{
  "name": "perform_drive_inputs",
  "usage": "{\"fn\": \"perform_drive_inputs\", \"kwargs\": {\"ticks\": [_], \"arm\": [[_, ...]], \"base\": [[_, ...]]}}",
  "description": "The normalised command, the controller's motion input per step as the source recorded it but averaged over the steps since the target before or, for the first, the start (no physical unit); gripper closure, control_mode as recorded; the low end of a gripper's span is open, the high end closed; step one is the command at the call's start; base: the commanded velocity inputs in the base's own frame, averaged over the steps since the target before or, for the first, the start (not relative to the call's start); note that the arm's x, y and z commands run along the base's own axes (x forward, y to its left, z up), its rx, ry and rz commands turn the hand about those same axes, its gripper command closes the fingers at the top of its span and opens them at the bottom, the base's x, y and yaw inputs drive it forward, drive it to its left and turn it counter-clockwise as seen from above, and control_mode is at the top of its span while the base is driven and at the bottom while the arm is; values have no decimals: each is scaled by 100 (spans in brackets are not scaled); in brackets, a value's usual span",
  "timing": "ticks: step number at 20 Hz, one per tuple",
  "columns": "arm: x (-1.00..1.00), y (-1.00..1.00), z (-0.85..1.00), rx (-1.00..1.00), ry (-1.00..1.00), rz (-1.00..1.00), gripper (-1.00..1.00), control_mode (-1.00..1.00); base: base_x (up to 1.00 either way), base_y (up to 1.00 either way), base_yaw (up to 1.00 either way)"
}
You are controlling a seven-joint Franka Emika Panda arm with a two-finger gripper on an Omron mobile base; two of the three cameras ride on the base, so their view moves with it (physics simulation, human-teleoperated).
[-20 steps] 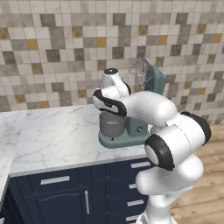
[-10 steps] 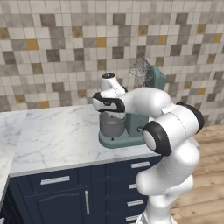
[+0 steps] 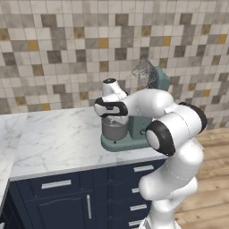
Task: Add butter and sugar cubes to the stand mixer bowl and then turn on the stand mixer to begin making frosting.
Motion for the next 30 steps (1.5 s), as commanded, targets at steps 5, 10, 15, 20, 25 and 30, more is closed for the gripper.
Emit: {"fn": "perform_drive_inputs", "kwargs": {"ticks": [5, 10, 15, 20, 25, 30], "arm": [[-8, 0, -4, 0, -5, 0, -100, -100], [-29, 0, 31, 0, -16, 0, -100, -100], [-51, 0, 94, 1, -23, 0, -100, -100], [-69, -8, 100, 0, -19, 0, -100, -100], [-80, -66, 81, 0, -1, 1, -100, -100], [-72, -100, 48, 0, 6, 4, -100, -100]], "base": [[0, 0, 0], [0, 0, 0], [0, 0, 0], [0, 0, 0], [0, 0, 0], [0, 0, 0]]}}
